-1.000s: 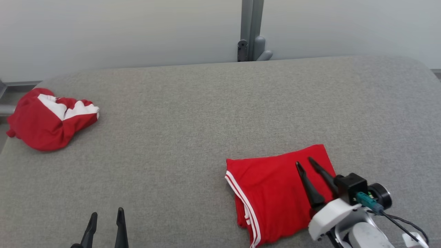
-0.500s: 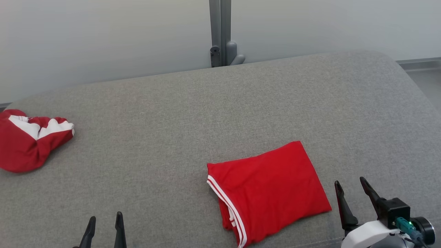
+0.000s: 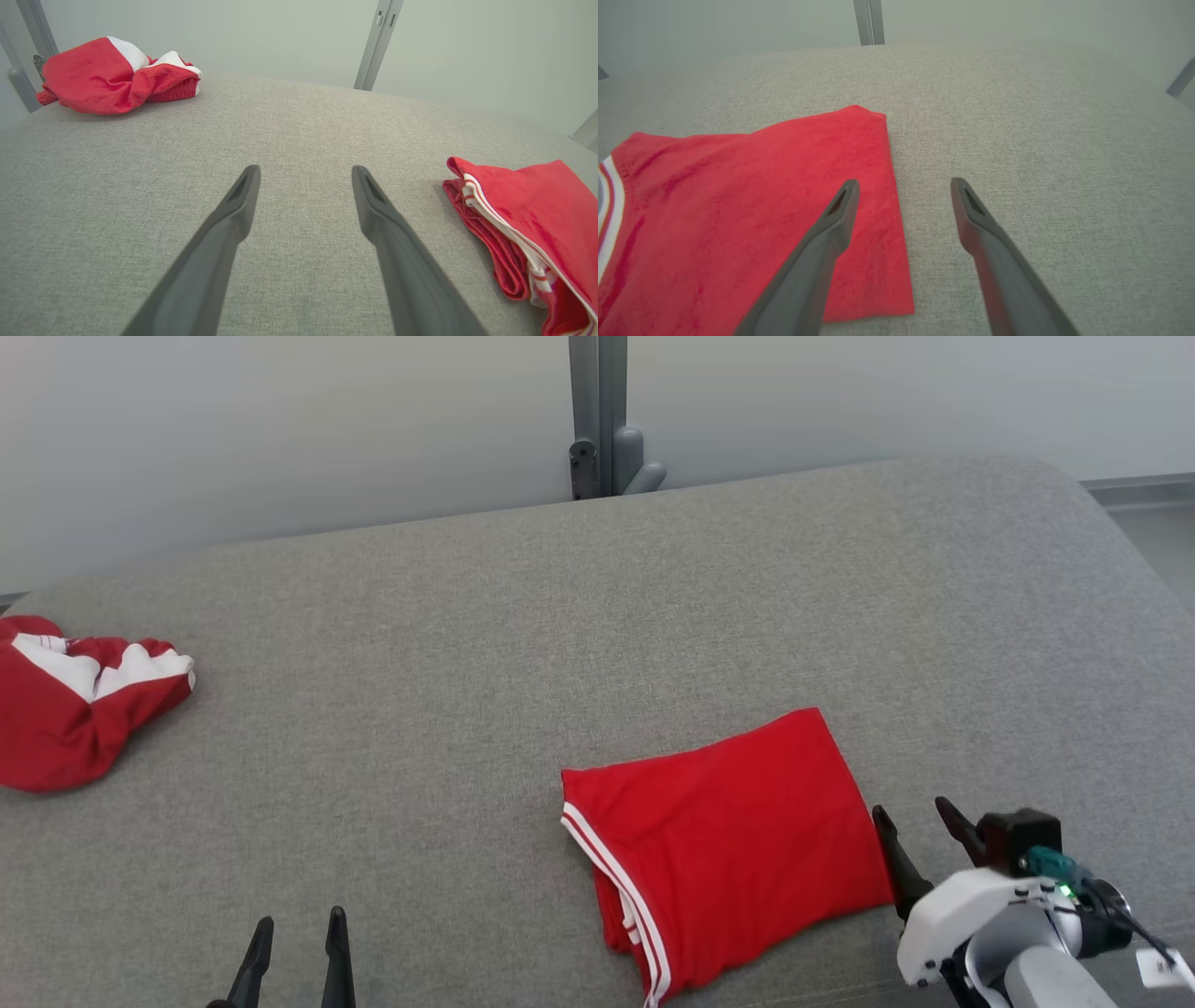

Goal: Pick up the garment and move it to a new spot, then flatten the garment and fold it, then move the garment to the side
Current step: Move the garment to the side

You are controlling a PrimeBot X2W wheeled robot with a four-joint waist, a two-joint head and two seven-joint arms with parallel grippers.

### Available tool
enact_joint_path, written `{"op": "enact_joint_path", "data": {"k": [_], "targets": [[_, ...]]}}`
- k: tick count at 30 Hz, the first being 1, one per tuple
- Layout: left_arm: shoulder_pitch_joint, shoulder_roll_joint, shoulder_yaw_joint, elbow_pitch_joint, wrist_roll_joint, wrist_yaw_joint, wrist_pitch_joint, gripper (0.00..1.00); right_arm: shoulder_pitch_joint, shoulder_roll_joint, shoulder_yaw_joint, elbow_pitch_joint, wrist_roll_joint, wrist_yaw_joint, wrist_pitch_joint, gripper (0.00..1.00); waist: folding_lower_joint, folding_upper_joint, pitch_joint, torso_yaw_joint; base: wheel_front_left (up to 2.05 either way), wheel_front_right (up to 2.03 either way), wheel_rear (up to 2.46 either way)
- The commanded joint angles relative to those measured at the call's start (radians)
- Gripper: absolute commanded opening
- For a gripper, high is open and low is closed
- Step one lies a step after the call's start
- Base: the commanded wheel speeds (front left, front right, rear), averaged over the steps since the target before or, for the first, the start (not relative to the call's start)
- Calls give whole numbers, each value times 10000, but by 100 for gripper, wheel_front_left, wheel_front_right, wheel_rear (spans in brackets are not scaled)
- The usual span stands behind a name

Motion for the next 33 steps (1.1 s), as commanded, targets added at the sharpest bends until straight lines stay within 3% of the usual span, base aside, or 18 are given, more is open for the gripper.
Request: {"op": "enact_joint_path", "data": {"k": [1, 10, 15, 16, 17, 24, 33], "targets": [[-148, 8, 9, -3, 88, -20, -27, 100, -636, -181, 427, 436, 516, -16, 725, 100, 0, 77, 296, 72, 0, 0, 0], [-724, 104, -246, 105, 118, -25, -27, 100, -2480, -857, 1797, 1959, 1755, -17, 1931, 100, 0, 77, 912, 510, 0, 0, 0], [-939, 127, -394, 48, 52, -27, -27, 100, -3197, -825, 2244, 2854, 2656, -16, 2375, 100, 0, 77, 1179, 742, 0, 0, 0], [-972, 129, -415, 38, 47, -27, -27, 100, -3314, -843, 2385, 2940, 2894, -14, 2504, 45, 0, 77, 1217, 766, 0, 0, 0], [-1002, 127, -426, 20, 27, -27, -27, 100, -3428, -903, 2524, 3005, 3140, -14, 2624, 0, 0, 77, 1257, 779, 0, 0, 0], [-1340, 189, -444, -352, -72, -26, -26, 100, -4333, -1750, 2990, 2717, 4476, -19, 2644, 0, 0, 77, 1859, 401, 0, 0, 0], [-1869, 782, -532, -1005, -79, -27, -26, 100, -6116, -2733, 2427, 3294, 4443, -17, 2052, 0, 0, 77, 3103, -891, 0, 0, 0]]}}
